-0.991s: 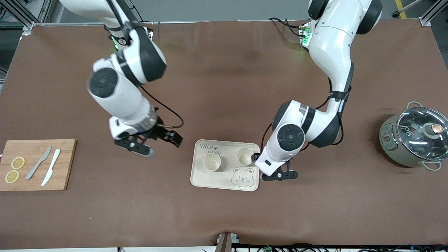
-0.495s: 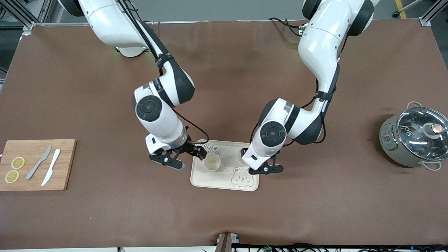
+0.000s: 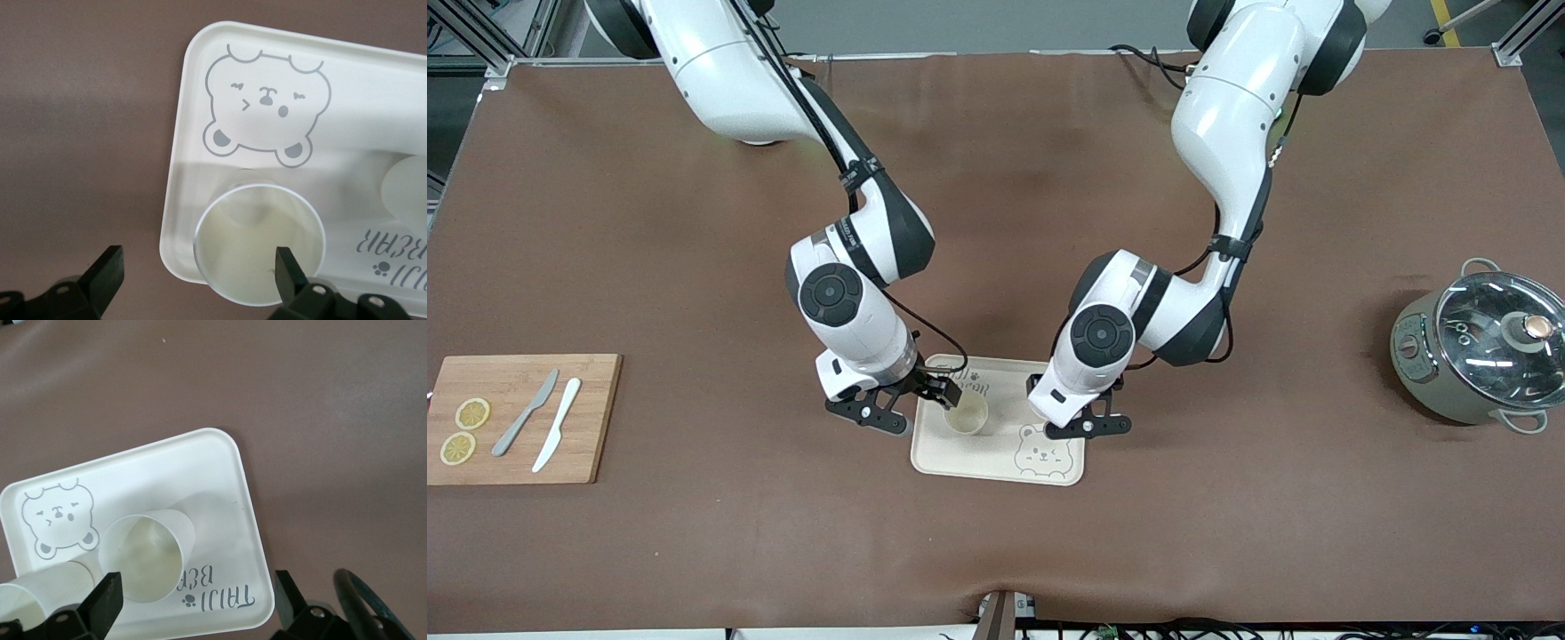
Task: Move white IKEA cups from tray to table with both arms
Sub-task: 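Lower both grippers and close each around one white cup on the tray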
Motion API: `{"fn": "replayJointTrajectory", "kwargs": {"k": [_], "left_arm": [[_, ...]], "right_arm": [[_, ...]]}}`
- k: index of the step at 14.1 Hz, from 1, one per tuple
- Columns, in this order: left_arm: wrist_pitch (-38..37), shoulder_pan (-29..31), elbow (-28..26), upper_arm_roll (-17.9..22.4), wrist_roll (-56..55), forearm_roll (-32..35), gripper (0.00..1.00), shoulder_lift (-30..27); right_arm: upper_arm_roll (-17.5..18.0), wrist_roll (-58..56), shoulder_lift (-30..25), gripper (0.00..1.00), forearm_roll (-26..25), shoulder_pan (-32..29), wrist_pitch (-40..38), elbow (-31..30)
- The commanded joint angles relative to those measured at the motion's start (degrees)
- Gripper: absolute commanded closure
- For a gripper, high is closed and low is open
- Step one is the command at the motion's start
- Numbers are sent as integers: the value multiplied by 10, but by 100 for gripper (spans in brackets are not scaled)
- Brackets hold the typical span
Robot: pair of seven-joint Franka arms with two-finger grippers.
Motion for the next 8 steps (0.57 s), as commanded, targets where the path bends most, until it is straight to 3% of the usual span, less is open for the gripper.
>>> {"fn": "replayJointTrajectory", "kwargs": {"k": [1,8], "left_arm": [[18,-5,-3,9,-5,-2,0,4],[44,2,-3,12,8,28,0,18]], "right_arm": [[-5,6,29,0,-2,10,32,19],[-5,7,65,0,-3,30,79,18]]}}
